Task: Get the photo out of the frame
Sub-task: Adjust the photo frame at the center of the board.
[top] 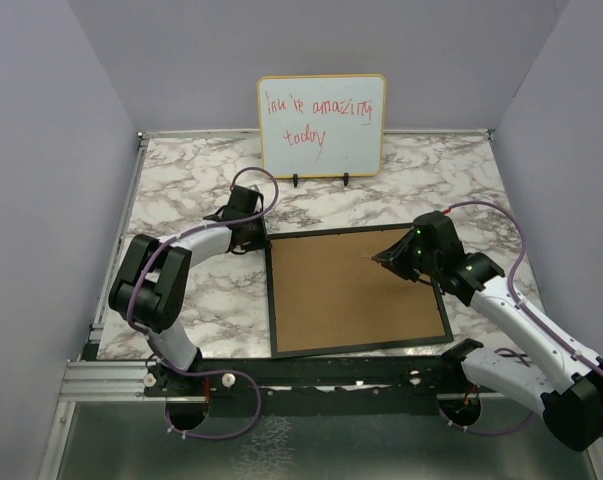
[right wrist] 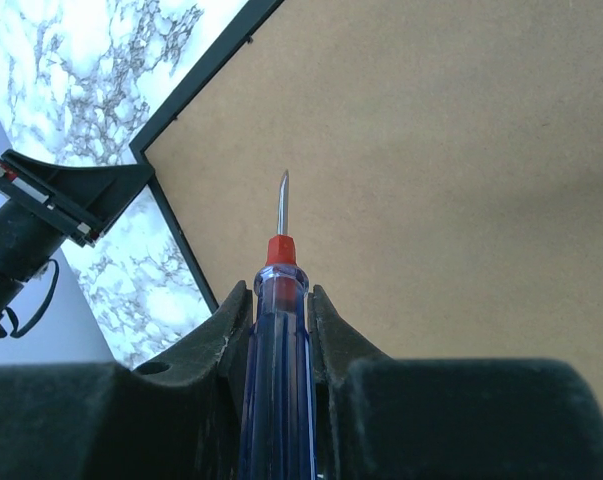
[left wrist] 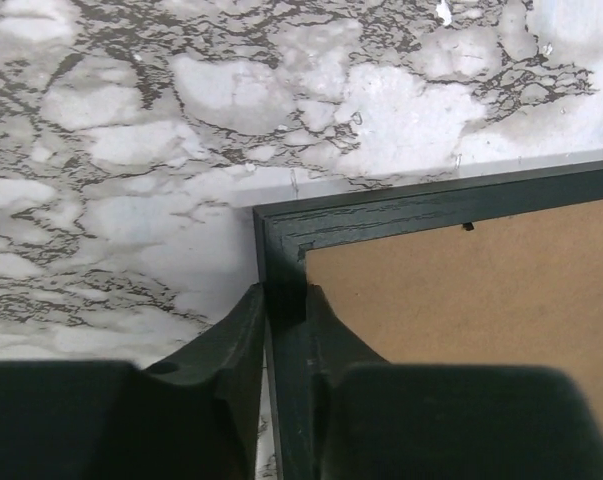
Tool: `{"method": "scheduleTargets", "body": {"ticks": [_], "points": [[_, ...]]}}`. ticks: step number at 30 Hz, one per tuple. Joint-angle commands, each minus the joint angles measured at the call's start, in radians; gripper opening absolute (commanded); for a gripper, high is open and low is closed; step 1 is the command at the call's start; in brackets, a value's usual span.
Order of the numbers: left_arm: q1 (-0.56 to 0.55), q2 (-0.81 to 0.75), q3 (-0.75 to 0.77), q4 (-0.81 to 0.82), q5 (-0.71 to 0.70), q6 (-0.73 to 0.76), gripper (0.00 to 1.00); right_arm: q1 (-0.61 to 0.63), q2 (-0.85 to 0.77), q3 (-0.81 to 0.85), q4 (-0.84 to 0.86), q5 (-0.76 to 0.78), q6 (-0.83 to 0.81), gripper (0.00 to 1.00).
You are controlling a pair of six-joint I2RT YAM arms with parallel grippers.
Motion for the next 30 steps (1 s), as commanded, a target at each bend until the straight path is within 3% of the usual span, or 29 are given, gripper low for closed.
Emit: {"method": "scheduleTargets", "body": {"ticks": [1, 4, 11, 18, 21, 22, 28, 30], "points": [[-0.003, 0.004, -0.096, -0.044, -0.045, -0.055, 0.12, 0.005, 0.000, 0.033, -0.044, 0.022, -0.010, 0.01], [-0.001, -0.032, -0.144, -0.044, -0.067, -0.115, 0.00, 0.005, -0.005, 0.026, -0.054, 0.021, -0.004, 0.01], [-0.001, -0.283, -0.392, 0.025, -0.124, -0.412, 0.00, 0.004, -0.020, 0.015, -0.057, 0.016, -0.002, 0.01], [0.000, -0.578, -0.553, -0.065, -0.225, -0.659, 0.00, 0.005, -0.015, 0.008, -0.049, -0.002, -0.004, 0.01], [-0.004, -0.709, -0.605, -0.078, -0.212, -0.667, 0.00, 0.005, -0.012, 0.010, -0.052, -0.013, 0.000, 0.01], [-0.005, -0.737, -0.611, -0.084, -0.196, -0.634, 0.02, 0.005, -0.012, 0.012, -0.052, -0.017, -0.001, 0.01], [-0.006, -0.756, -0.507, -0.219, -0.167, -0.409, 0.59, 0.005, -0.024, 0.025, -0.047, 0.021, -0.015, 0.01], [-0.007, -0.731, -0.446, -0.276, -0.168, -0.330, 0.68, 0.005, -0.025, 0.040, -0.060, 0.037, -0.019, 0.01]]}}
